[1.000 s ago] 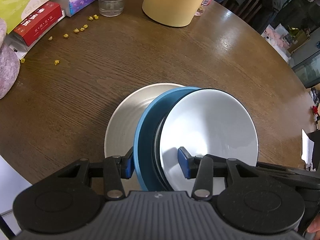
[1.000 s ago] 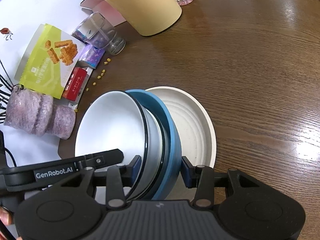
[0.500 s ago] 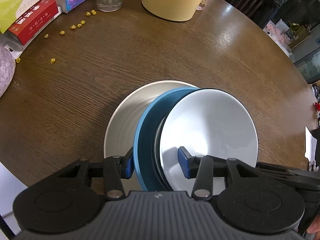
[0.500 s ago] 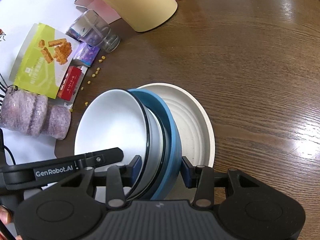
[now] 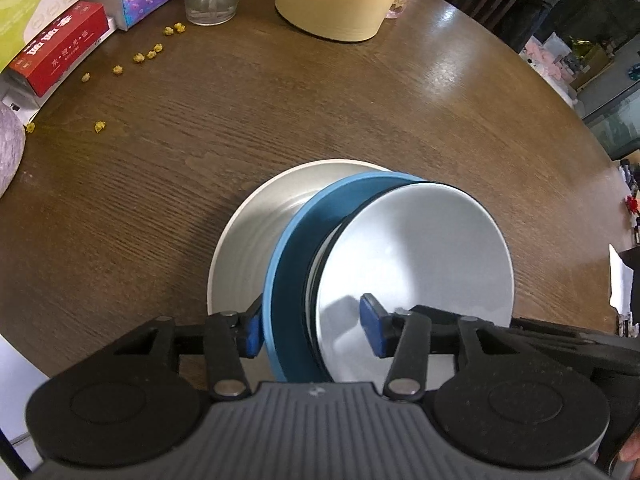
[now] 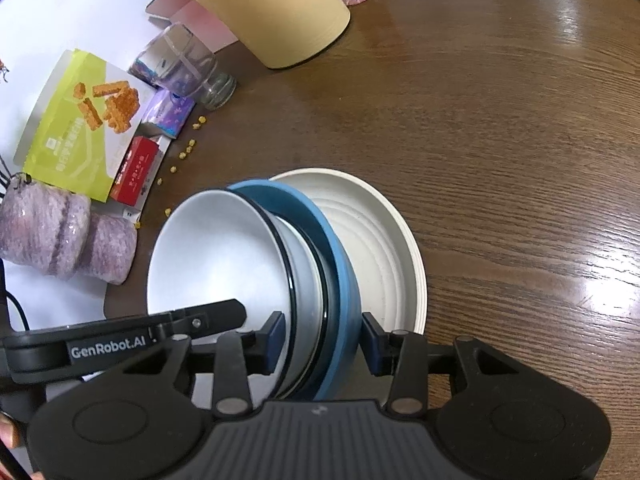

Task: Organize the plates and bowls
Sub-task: 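Lower the bowl stack onto the plates and open both grippers, then pull both open grippers back and up from the stacked dishes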

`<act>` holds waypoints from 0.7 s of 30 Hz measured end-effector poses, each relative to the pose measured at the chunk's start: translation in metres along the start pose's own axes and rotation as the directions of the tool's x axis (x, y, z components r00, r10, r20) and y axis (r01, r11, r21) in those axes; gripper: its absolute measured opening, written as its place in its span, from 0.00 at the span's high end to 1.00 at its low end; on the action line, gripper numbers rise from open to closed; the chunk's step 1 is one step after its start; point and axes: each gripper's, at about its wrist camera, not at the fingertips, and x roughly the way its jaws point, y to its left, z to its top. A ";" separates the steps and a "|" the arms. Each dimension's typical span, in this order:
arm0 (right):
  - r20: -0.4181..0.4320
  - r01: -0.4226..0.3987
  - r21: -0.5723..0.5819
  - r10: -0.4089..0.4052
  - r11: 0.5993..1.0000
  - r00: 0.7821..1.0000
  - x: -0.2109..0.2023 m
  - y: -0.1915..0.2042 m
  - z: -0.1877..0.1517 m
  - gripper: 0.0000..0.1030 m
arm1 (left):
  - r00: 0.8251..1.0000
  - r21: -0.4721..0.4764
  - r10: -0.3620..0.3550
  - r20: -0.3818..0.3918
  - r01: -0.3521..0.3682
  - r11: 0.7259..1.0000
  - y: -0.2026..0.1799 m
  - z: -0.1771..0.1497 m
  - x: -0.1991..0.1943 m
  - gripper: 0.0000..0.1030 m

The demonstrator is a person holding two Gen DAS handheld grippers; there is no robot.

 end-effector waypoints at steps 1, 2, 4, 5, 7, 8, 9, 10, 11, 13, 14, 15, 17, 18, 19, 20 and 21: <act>0.010 0.002 -0.003 -0.002 1.000 1.000 -0.002 0.001 0.000 0.58 | 1.000 0.004 -0.001 0.007 0.001 1.000 0.000 -0.001 -0.002 0.43; 0.019 0.001 -0.006 -0.001 1.000 1.000 -0.005 0.001 0.000 0.52 | 1.000 0.011 0.006 0.019 -0.006 1.000 0.000 -0.001 -0.004 0.38; 0.043 0.008 -0.017 -0.007 1.000 0.999 -0.012 0.003 -0.001 0.42 | 0.999 0.023 0.021 0.042 -0.022 0.999 -0.001 -0.002 -0.009 0.32; 0.054 0.017 -0.025 -0.016 1.000 0.998 -0.015 0.005 -0.002 0.36 | 0.998 0.031 0.025 0.057 -0.026 0.999 0.000 -0.004 -0.012 0.28; 0.079 0.035 -0.037 -0.032 0.999 0.996 -0.022 0.007 -0.003 0.28 | 0.996 0.046 0.021 0.083 -0.025 0.999 0.001 -0.005 -0.018 0.20; 0.096 0.046 -0.041 -0.042 0.998 0.995 -0.027 0.009 -0.005 0.22 | 0.995 0.057 0.021 0.098 -0.026 0.998 0.002 -0.007 -0.021 0.15; 0.111 0.054 -0.043 -0.049 0.998 0.993 -0.031 0.010 -0.007 0.18 | 0.993 0.069 0.024 0.114 -0.032 0.997 0.002 -0.009 -0.024 0.12; 0.130 0.062 -0.046 -0.056 0.997 0.990 -0.035 0.012 -0.010 0.16 | 0.992 0.079 0.027 0.127 -0.037 0.996 0.003 -0.011 -0.027 0.08; 0.153 0.070 -0.048 -0.062 0.996 0.986 -0.041 0.013 -0.014 0.13 | 0.990 0.088 0.026 0.140 -0.038 0.995 0.005 -0.013 -0.030 0.05; 0.189 0.082 -0.048 -0.071 0.995 0.979 -0.050 0.013 -0.020 0.07 | 0.986 0.103 0.030 0.165 -0.047 0.994 0.007 -0.017 -0.035 0.01; 0.209 0.095 -0.046 -0.083 0.994 0.974 -0.055 0.014 -0.025 0.01 | 0.982 0.113 0.040 0.184 -0.061 0.992 0.008 -0.020 -0.038 0.00; 0.225 0.104 -0.046 -0.092 0.993 0.970 -0.058 0.014 -0.029 0.00 | 0.979 0.121 0.043 0.200 -0.068 0.990 0.008 -0.022 -0.041 0.00; 0.262 0.128 -0.046 -0.112 0.991 0.959 -0.065 0.015 -0.039 0.00 | 0.973 0.140 0.039 0.228 -0.072 0.988 0.009 -0.028 -0.047 0.00; 0.277 0.144 -0.045 -0.126 0.989 0.953 -0.069 0.016 -0.045 0.00 | 0.969 0.148 0.038 0.243 -0.076 0.986 0.010 -0.030 -0.050 0.00; 0.296 0.160 -0.043 -0.140 0.986 0.945 -0.072 0.016 -0.051 0.00 | 0.965 0.154 0.039 0.260 -0.082 0.985 0.009 -0.033 -0.053 0.00; 0.314 0.175 -0.040 -0.154 0.984 0.937 -0.076 0.015 -0.057 0.00 | 0.958 0.159 0.045 0.283 -0.093 0.983 0.009 -0.037 -0.056 0.00; 0.328 0.189 -0.036 -0.167 0.981 0.930 -0.077 0.018 -0.061 0.00 | 0.952 0.164 0.051 0.303 -0.105 0.981 0.009 -0.041 -0.059 0.00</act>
